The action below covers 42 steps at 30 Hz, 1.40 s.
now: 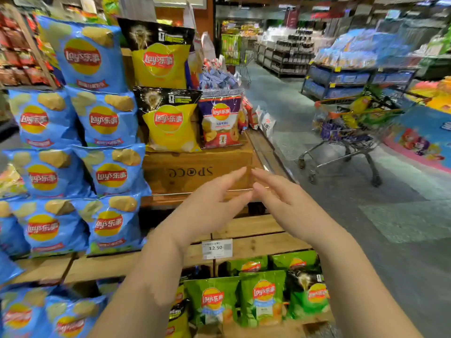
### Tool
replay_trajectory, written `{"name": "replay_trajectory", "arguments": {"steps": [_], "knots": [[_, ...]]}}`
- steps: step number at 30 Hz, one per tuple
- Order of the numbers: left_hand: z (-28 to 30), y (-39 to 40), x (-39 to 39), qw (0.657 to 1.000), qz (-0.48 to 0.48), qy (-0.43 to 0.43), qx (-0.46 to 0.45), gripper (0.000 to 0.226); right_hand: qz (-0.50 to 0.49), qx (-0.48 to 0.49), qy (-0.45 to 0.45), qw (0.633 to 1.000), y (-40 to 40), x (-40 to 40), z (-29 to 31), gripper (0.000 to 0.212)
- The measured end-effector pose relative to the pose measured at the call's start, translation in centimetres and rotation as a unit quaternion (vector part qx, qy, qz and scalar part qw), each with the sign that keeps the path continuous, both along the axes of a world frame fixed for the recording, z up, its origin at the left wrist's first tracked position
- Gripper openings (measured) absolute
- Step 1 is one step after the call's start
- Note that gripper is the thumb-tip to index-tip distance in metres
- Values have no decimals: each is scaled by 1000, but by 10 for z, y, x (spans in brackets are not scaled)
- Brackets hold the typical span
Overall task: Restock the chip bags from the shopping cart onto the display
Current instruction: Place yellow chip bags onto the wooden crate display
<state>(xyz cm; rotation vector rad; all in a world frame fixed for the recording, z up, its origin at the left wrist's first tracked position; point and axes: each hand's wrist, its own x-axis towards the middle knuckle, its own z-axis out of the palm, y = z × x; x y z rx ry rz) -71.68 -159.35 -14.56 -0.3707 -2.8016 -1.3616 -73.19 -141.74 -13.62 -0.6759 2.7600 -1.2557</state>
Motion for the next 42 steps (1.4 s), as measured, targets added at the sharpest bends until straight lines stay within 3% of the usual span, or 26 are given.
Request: {"name": "replay_trajectory", "arguments": {"steps": [3, 11, 22, 29, 36, 42], "knots": [[-7, 52, 25, 999, -27, 5, -46, 59, -35, 9, -2, 999, 50, 35, -10, 50], [-10, 178, 56, 989, -129, 39, -57, 63, -146, -33, -19, 989, 166, 109, -20, 56], [-39, 305, 23, 947, -244, 93, -187, 68, -292, 28, -44, 955, 293, 136, -50, 59], [-50, 410, -41, 924, -287, 99, -232, 66, -338, 77, -64, 936, 393, 94, -61, 58], [-31, 510, -129, 912, -282, 142, -264, 64, -334, 151, -44, 929, 488, 8, -34, 56], [-37, 588, -187, 893, -296, 154, -301, 62, -342, 148, -58, 926, 558, -49, -40, 56]]}}
